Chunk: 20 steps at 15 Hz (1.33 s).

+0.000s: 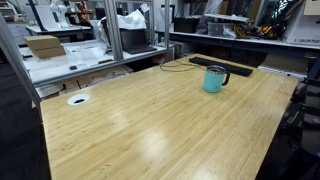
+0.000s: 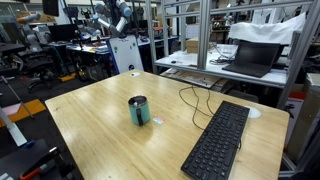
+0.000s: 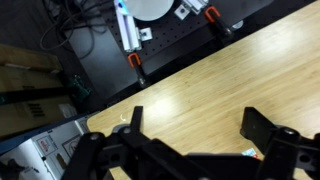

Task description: Pick up the marker and put it on the table

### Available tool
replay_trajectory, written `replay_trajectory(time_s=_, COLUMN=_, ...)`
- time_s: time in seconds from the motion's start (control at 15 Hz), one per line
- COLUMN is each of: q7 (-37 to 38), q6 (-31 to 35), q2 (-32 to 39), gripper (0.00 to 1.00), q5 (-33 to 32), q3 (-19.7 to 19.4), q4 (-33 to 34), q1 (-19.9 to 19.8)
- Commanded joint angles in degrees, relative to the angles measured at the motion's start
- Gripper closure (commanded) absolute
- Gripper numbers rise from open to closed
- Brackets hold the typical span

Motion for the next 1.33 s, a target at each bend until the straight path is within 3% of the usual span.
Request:
replay_trajectory(time_s=0.0, q7=11.33, q6=-1.37, q2=5.42, gripper=0.0, q5=7.91, q3=2.91, q4=5.43, q1=-0.77)
replay_trajectory(time_s=0.27, q7=24.74, q6=4.4, q2=11.44, gripper=0.0, q5=15.98, q3=5.32, q4=9.13, q1=-0.38)
replay_trajectory(time_s=0.93, q7=51.24, q6=21.45, q2=23.33, gripper=0.0, q5=24.78, q3=3.9, q4=12.69, q1=1.49)
replay_trajectory(time_s=1.27, q7=51.27, q6=24.7, q2=25.36, gripper=0.0, q5=25.37, q3=3.15, q4=11.63, q1=3.51)
